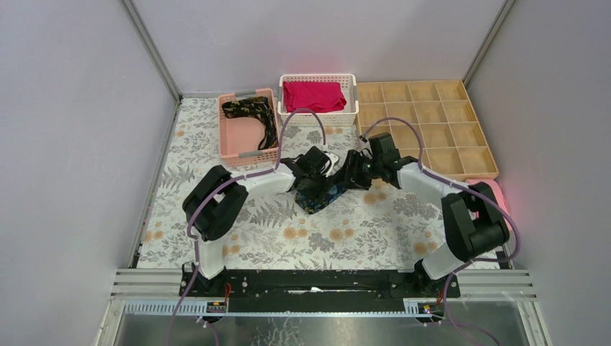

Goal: Roll the ties
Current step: Roll the tie at the center of the board.

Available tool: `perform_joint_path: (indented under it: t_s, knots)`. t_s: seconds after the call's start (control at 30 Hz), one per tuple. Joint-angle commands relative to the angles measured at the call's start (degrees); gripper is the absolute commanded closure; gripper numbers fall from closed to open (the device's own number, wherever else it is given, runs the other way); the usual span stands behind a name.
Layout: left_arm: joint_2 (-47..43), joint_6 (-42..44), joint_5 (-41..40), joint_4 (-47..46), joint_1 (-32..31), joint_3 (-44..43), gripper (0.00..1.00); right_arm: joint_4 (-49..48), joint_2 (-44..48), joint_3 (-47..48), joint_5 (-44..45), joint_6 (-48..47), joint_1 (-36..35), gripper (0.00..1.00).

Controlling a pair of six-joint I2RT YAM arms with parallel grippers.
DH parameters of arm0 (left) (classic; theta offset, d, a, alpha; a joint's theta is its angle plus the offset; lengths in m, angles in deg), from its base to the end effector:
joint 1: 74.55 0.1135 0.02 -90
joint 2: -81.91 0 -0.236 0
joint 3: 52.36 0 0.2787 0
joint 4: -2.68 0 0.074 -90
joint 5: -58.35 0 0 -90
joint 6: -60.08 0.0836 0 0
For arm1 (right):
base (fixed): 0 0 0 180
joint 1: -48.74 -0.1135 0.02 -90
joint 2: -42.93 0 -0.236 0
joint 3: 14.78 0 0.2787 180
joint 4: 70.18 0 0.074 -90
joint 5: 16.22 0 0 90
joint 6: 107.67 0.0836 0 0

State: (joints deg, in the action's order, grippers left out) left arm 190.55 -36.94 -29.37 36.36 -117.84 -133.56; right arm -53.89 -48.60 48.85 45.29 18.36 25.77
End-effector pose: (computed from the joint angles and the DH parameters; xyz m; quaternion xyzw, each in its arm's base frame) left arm 0.3026 -0.2896 0.0707 0.3061 0.9186 -0.1234 0.2175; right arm 0.3328 0.1844 0.1162 0.0064 0.8979 0.3830 0.2167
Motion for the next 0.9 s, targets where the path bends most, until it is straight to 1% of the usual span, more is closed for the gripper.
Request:
perform_joint_path:
  t_s: [0.0,0.1,0.27,0.33,0.37,0.43,0.53,0.67,0.87]
  knots:
    - [3.0,0.5,1.8,2.4,-1.3,-0.9,0.3,5.7,8.7,4.5,2.8,-5.1,-1.6,0.41]
    - [3.4,0.3,3.2,3.2,-1.7,-2.7,0.3,7.8,13.2,3.8,6.6,-6.3,-1.6,0.41]
    - [1.7,0.9,5.6,4.0,-2.4,-3.7,0.3,10.6,18.2,2.8,9.4,-8.1,-1.6,0.41]
    - [1.2,2.1,8.1,5.1,-2.4,-4.3,0.29,11.6,20.2,2.4,10.6,-8.1,-1.6,0.41]
    - [1.2,2.2,8.7,5.6,-2.4,-4.8,0.28,11.7,21.2,2.0,10.6,-8.0,-1.6,0.41]
    - [2.0,3.3,10.2,7.7,-2.4,-6.0,0.21,12.8,22.8,1.9,11.0,-8.1,-1.6,0.41]
    - [3.2,3.9,10.8,9.1,-2.4,-7.2,0.15,13.9,24.9,1.2,11.5,-8.3,-1.6,0.41]
    - [5.1,3.8,12.7,10.5,-2.5,-9.1,0.14,13.9,27.1,-0.6,10.5,-8.1,-1.6,0.41]
    - [9.1,3.7,11.1,10.9,-2.5,-10.9,0.15,17.3,32.8,-1.7,14.8,-11.0,-1.7,0.42]
